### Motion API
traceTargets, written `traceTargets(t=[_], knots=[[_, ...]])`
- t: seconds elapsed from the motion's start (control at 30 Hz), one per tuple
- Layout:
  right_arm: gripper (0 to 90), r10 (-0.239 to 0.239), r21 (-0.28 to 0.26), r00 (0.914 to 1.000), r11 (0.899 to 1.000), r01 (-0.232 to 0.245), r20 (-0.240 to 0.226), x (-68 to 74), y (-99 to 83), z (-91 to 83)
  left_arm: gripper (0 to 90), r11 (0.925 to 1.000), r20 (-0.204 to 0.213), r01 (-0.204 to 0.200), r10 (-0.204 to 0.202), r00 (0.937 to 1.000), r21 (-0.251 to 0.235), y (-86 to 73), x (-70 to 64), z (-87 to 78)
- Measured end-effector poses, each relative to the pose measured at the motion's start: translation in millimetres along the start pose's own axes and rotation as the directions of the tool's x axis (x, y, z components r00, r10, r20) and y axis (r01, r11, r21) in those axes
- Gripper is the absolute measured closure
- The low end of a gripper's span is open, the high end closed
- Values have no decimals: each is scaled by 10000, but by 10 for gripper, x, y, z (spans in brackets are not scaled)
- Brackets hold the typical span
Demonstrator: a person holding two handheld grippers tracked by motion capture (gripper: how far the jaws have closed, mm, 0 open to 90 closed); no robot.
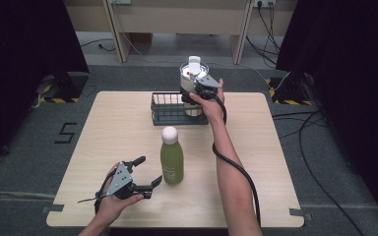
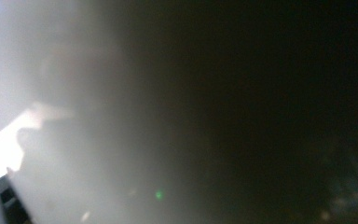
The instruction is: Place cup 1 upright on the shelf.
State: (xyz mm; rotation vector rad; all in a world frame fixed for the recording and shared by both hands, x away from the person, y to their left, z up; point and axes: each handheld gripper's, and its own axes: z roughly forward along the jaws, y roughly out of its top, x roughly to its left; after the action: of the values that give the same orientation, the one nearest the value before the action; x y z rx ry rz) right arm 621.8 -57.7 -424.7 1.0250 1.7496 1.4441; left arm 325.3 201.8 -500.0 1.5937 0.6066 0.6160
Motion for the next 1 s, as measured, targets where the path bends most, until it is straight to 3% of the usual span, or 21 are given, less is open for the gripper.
traceTargets(t=[0.53, 1.0], knots=[[5, -143, -44, 9999, 9999, 143, 9, 1, -6, -103, 99, 10000, 7, -36, 36, 10000, 0, 6, -5, 4], [17, -249, 55, 9997, 9997, 250, -40, 0, -86, -294, 99, 10000, 40, -90, 90, 10000, -4, 10, -24, 16]])
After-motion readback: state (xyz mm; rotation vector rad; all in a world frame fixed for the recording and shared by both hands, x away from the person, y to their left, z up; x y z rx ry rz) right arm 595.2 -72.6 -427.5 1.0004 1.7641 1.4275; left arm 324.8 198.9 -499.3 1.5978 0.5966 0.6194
